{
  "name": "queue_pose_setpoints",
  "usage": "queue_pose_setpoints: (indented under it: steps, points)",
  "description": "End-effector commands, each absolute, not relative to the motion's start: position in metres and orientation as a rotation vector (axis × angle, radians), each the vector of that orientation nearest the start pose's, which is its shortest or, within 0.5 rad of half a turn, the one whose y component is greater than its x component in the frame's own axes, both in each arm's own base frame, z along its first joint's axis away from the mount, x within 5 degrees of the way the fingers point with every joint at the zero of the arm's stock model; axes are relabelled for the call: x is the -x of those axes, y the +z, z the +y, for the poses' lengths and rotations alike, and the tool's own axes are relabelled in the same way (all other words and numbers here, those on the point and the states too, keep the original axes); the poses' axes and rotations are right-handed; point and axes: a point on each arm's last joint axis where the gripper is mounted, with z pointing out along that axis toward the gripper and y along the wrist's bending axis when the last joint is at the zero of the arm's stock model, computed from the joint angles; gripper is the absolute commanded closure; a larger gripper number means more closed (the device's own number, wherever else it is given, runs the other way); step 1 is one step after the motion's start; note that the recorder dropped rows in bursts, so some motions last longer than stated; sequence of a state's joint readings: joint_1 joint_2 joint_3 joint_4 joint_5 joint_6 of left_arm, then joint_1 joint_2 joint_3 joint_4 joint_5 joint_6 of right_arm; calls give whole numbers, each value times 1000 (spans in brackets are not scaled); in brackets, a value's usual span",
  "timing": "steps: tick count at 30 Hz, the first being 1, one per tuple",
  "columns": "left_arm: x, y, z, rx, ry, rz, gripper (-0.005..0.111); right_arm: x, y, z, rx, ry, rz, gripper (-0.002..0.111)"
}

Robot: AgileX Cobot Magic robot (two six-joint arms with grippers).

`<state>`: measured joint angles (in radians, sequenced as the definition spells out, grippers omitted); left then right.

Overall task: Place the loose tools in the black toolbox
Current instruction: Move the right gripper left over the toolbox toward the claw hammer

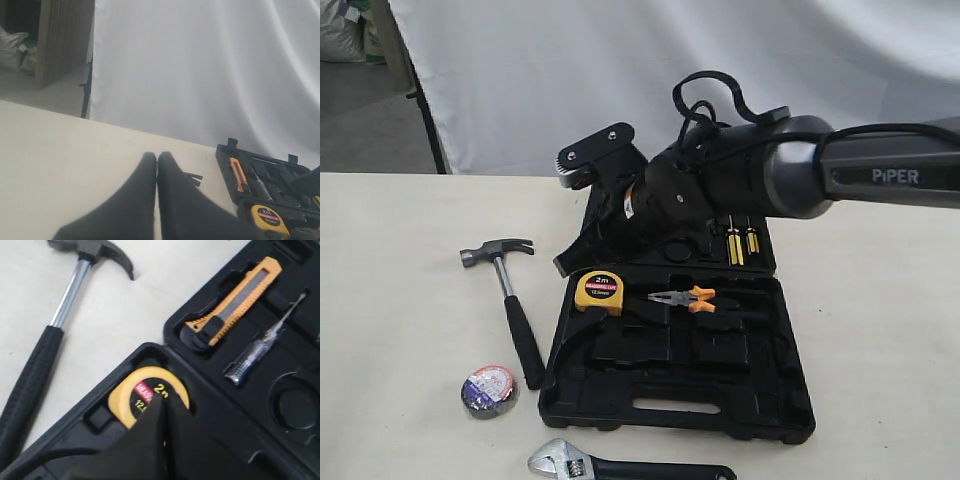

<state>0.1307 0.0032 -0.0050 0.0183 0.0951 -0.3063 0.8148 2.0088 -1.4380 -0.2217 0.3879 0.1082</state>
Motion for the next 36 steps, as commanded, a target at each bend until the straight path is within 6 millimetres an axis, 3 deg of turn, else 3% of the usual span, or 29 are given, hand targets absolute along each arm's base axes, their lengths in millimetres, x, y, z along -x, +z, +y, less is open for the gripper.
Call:
queue_pose_setpoints:
  steps: [1, 9, 11, 16, 19, 29, 33, 36]
  points:
    - [-55, 208, 9, 346, -103, 1526, 106, -301, 201, 329, 1133, 244, 2151, 109]
    - [-55, 208, 9, 346, -103, 1526, 106, -302, 199, 332, 1129, 258, 2126, 107]
    - [-55, 208, 9, 346, -103, 1526, 106, -302, 199, 332, 1130, 257, 2128, 96]
    - [-55, 208, 9, 346, -103, 1526, 106, -302, 199, 332, 1133, 253, 2134, 50]
    - [-55, 208, 9, 346, -103, 1526, 106, -302, 199, 332, 1131, 255, 2131, 38]
    - [-55, 208, 9, 346, -103, 1526, 106, -305, 217, 349, 1022, 393, 1999, 37]
    - [-55, 208, 9, 346, -103, 1526, 106, -309, 221, 368, 1034, 399, 2024, 37]
    - [-55, 208, 9, 346, -103, 1526, 106, -317, 213, 386, 1050, 394, 2063, 37]
